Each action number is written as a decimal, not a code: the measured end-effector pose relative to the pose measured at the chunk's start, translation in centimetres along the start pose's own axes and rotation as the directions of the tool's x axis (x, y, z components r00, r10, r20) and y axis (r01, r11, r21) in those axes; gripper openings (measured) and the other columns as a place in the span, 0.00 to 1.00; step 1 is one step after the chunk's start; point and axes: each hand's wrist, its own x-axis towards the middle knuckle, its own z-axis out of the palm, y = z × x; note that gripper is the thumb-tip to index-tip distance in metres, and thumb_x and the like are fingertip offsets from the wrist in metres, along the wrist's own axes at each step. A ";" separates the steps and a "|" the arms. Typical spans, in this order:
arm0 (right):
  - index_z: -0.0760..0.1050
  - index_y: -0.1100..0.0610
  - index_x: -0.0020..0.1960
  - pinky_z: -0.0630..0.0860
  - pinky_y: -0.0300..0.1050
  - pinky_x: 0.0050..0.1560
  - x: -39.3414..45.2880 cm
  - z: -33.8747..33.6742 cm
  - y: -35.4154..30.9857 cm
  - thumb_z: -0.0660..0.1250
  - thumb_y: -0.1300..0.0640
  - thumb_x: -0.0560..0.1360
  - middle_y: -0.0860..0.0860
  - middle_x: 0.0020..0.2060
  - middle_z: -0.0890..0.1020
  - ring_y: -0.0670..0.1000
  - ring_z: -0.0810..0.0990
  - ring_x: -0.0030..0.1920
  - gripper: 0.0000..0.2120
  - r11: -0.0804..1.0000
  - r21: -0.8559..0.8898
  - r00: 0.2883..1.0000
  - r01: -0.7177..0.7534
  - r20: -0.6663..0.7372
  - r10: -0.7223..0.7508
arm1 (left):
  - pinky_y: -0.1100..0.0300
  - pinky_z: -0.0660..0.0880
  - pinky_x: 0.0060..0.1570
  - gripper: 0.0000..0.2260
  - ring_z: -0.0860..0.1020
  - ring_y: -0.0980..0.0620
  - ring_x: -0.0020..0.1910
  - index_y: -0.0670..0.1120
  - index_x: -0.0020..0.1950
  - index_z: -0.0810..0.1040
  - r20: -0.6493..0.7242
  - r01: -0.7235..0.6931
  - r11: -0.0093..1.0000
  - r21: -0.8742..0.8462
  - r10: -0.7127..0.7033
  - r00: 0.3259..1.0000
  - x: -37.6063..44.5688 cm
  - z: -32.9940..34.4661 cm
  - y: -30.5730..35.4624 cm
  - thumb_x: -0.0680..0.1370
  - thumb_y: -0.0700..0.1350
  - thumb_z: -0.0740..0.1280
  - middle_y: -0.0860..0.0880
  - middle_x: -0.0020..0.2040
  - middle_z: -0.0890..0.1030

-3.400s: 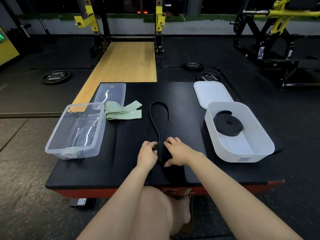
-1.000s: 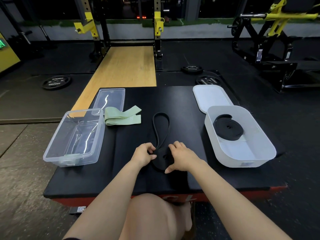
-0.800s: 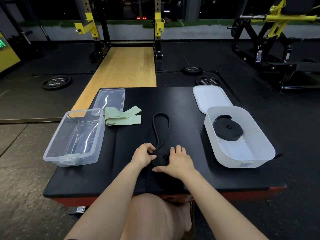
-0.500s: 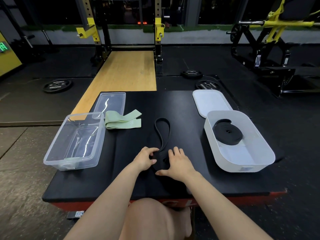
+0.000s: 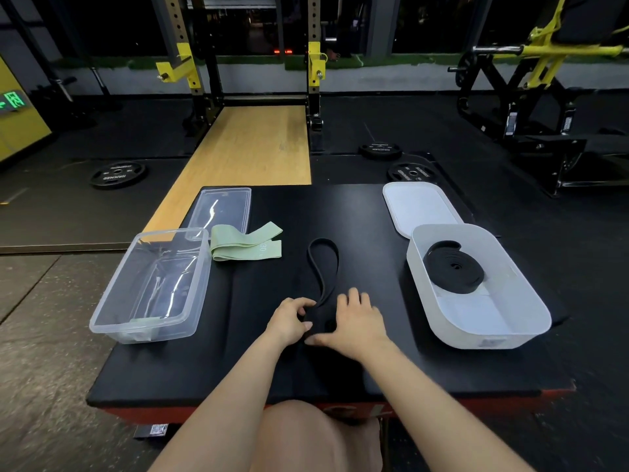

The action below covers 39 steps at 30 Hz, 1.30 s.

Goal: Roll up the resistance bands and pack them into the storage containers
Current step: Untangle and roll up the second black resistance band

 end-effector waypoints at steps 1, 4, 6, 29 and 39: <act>0.62 0.60 0.69 0.67 0.49 0.62 -0.7 0.6 -0.4 0.61 0.25 0.64 0.55 0.65 0.65 0.56 0.64 0.66 0.48 0.999 0.002 0.999 -0.037 0.008 0.037 | 0.63 0.70 0.51 0.20 0.71 0.54 0.47 0.52 0.66 0.73 -0.003 0.002 1.000 -0.006 -0.002 1.000 0.0 0.0 0.0 0.76 0.40 0.68 0.52 0.51 0.70; 0.60 0.62 0.70 0.67 0.48 0.62 -1.7 1.9 -1.2 0.61 0.26 0.66 0.56 0.64 0.66 0.56 0.65 0.65 0.48 0.996 0.014 0.995 -0.090 -0.033 0.090 | 0.63 0.70 0.52 0.20 0.71 0.54 0.47 0.52 0.67 0.73 -0.003 -0.006 1.000 -0.012 0.006 1.000 -0.1 0.0 -0.1 0.76 0.40 0.67 0.51 0.51 0.70; 0.60 0.62 0.71 0.66 0.48 0.63 -1.8 2.2 -1.5 0.60 0.28 0.68 0.56 0.65 0.67 0.55 0.65 0.65 0.46 0.996 0.036 0.994 -0.083 -0.069 0.085 | 0.60 0.72 0.54 0.20 0.71 0.54 0.46 0.51 0.67 0.72 -0.005 -0.018 1.000 -0.018 0.018 1.000 -0.3 0.1 -0.1 0.76 0.39 0.67 0.51 0.52 0.69; 0.49 0.58 0.77 0.60 0.49 0.71 1.1 -1.0 2.5 0.70 0.37 0.68 0.53 0.72 0.58 0.54 0.55 0.70 0.49 0.931 0.036 0.888 0.364 0.288 -0.359 | 0.58 0.68 0.64 0.26 0.69 0.50 0.62 0.47 0.74 0.63 0.071 -0.047 0.998 -0.037 0.050 0.996 -1.9 0.4 0.2 0.77 0.45 0.66 0.51 0.65 0.65; 0.46 0.56 0.78 0.59 0.49 0.71 1.2 -0.7 2.3 0.71 0.37 0.67 0.52 0.74 0.56 0.54 0.54 0.73 0.52 0.943 0.017 0.904 0.332 0.278 -0.323 | 0.56 0.70 0.63 0.26 0.71 0.52 0.59 0.49 0.71 0.65 0.001 -0.035 0.998 -0.059 0.035 0.999 -2.4 0.4 0.2 0.75 0.45 0.69 0.50 0.65 0.66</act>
